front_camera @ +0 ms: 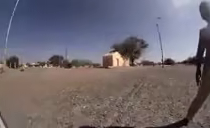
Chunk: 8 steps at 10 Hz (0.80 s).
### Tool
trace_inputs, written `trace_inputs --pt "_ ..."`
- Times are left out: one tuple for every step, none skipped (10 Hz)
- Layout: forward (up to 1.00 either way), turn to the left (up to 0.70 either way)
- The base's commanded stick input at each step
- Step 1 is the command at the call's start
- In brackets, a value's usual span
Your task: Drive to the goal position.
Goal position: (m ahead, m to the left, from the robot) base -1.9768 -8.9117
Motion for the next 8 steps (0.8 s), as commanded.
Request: trace_inputs --pt "0.70 0.00" --pt "0.70 0.00" --pt "0.70 0.00" --pt "0.70 0.00" --pt "0.70 0.00" --pt "0.70 0.00" --pt "0.70 -0.05" --pt "0.70 -0.14"
